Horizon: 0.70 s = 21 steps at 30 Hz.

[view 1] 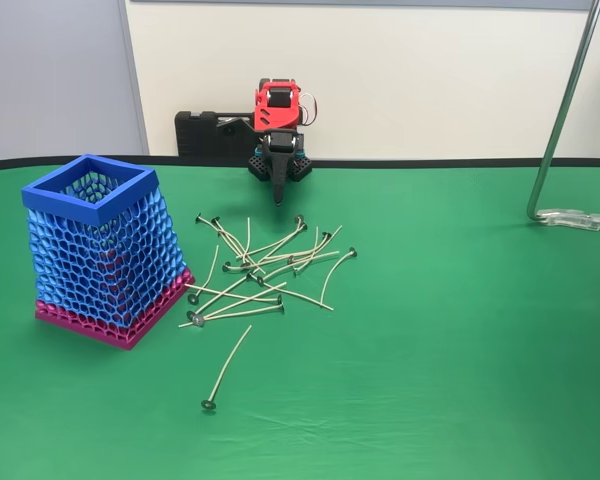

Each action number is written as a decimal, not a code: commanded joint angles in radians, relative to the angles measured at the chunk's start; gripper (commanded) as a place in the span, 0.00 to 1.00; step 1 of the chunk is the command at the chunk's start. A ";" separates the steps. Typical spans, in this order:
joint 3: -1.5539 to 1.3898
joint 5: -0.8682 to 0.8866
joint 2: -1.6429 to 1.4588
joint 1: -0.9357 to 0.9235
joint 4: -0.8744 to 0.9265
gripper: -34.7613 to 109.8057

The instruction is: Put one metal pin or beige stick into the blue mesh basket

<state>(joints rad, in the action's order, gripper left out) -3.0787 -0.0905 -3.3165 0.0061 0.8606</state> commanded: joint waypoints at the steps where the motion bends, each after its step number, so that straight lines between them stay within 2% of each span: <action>1: -0.005 -0.008 -0.008 0.006 0.006 0.25; 21: -0.005 -0.006 -0.008 0.008 0.008 0.25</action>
<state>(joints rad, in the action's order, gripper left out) -3.0787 -0.0905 -3.3165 0.0077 0.8652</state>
